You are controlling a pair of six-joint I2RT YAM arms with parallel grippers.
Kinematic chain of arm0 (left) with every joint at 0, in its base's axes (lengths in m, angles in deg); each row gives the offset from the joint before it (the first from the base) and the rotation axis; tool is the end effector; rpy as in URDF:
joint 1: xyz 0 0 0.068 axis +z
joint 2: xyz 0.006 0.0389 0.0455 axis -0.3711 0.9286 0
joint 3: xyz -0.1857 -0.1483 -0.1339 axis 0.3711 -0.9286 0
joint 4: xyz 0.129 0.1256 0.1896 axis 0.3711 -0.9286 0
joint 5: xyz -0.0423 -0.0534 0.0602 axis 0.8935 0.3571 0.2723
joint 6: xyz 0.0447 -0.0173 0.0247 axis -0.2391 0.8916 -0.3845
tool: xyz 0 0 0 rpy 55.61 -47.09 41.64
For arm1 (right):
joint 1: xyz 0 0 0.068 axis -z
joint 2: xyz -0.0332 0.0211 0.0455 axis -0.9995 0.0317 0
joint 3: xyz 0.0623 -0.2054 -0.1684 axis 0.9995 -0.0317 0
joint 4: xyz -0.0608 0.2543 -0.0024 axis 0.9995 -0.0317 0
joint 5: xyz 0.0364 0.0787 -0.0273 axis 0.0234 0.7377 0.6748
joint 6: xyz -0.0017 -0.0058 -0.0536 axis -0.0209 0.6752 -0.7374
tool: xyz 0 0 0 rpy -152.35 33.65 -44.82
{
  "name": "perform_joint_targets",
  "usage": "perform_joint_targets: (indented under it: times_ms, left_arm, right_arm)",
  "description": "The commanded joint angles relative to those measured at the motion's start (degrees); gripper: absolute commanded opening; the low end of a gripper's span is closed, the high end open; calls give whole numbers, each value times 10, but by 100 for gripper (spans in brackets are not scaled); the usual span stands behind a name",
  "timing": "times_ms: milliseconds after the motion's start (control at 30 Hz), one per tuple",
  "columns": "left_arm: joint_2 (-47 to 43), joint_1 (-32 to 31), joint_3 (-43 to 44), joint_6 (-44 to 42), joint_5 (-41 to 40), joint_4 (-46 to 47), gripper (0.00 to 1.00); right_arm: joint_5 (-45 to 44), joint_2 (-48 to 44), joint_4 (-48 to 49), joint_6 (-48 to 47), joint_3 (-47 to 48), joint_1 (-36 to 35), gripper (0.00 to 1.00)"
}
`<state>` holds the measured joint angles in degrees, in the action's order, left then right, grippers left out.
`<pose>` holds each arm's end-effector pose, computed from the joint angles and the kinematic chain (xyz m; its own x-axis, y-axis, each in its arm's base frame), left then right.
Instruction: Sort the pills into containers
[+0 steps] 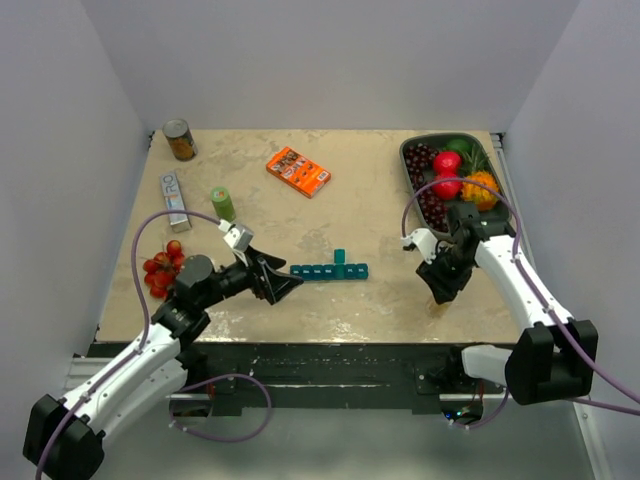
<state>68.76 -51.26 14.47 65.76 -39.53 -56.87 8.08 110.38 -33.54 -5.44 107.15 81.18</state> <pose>0.1393 -0.0973 0.2427 -0.4908 -0.2410 -0.8373 0.6757 0.5014 -0.5404 0.1932 0.0303 0.2376 -0.6287 -0.7526 -0.1960 -0.7741 0.6296 0.0655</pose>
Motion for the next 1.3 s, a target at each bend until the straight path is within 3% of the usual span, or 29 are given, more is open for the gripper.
perform_joint_targets:
  times_ms: [0, 200, 233, 467, 767, 1267]
  left_arm:
    - [7, -28, -14, 0, 30, 93, 91]
    - [58, -111, -25, -42, -15, 152, 91]
    - [71, -126, -23, -53, -25, 156, 91]
    - [195, -245, 13, -189, -89, 205, 97]
    - [277, -308, 9, -317, -140, 299, 99]
    - [397, -341, 70, -284, -172, 357, 99]
  right_arm:
    - [72, -10, -34, -27, 78, 1, 8]
    - [180, 21, -61, -46, 128, -28, 6]
    - [181, 26, -56, -41, 133, -59, 6]
    - [258, 86, -61, -22, 174, -147, 6]
    - [308, 146, -25, -5, 184, -230, 5]
    - [370, 171, 1, 2, 208, -246, 2]
